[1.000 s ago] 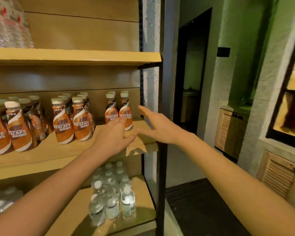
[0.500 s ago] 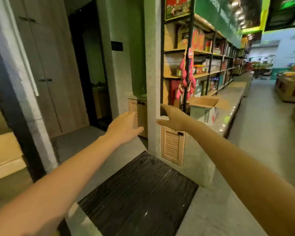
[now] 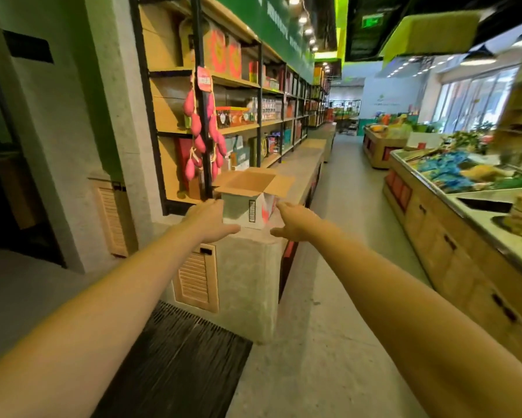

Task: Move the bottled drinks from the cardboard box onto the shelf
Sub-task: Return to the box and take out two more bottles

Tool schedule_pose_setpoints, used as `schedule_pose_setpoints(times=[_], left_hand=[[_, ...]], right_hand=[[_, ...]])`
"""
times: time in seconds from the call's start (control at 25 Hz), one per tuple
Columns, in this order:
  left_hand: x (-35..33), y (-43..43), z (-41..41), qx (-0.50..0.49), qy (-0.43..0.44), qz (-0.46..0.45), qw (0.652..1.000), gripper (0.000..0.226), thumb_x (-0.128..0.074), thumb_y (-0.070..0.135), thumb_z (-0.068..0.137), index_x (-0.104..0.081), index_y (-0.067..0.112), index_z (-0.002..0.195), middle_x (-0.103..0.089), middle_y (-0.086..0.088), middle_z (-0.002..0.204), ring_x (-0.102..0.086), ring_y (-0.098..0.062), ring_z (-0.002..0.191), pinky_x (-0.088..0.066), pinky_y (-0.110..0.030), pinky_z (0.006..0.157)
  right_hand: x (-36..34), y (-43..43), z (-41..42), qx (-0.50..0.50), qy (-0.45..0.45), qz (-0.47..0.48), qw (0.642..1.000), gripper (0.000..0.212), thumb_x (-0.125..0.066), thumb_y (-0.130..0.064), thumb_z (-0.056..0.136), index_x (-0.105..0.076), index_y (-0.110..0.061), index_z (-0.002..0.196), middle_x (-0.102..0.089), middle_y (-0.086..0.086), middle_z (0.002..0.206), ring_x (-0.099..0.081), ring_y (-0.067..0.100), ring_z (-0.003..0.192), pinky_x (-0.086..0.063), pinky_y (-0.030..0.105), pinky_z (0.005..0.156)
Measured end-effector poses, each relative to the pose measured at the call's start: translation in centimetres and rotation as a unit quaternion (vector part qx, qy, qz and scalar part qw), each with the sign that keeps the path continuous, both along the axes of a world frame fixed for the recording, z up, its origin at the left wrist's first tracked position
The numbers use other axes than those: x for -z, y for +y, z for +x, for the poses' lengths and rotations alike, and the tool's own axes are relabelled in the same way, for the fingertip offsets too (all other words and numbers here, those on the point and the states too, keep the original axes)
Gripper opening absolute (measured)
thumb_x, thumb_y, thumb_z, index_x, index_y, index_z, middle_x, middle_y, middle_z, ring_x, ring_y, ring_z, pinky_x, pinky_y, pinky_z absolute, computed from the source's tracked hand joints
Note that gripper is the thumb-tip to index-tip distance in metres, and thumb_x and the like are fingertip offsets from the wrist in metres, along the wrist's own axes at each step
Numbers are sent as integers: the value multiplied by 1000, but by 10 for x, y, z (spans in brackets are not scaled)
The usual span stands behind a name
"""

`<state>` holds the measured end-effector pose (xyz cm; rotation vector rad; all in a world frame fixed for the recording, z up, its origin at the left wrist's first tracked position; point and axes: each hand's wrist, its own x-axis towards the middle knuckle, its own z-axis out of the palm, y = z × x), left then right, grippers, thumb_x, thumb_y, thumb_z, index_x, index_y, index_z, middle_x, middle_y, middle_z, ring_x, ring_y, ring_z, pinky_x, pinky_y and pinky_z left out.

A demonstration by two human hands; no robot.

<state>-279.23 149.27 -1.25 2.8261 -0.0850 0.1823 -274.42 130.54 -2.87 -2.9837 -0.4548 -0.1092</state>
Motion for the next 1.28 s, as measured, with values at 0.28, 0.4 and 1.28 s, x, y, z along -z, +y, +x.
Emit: schedule_pose_setpoints(times=[0.28,0.4,1.28], left_hand=[[22,-91,184,66,-14,50,996,70,-59,52,82,-38,16,138,-45,-10,142,-44,-31,128,-36,-41,102],[30,-111,281,95,-27,56,994,71,-60,54,81,-40,16,138,-47,-9,140,-45,-31,126,-38,-41,102],[62,-305,902,-1,-68,62,996,80,-43,63,87,-28,11,146,-33,-11,151,-32,-29,137,-27,-41,111]], right_hand=[[26,-88,158,32,13,-25,999,75,-57,-42,90,-21,-12,148,-30,11,152,-36,33,135,-34,48,110],[32,-109,243,39,5,-48,998,73,-56,-43,90,-23,-12,147,-30,12,151,-34,33,136,-32,48,110],[20,-305,874,-80,-36,-75,993,74,-51,-43,93,-18,-8,148,-28,13,153,-32,32,138,-29,42,112]])
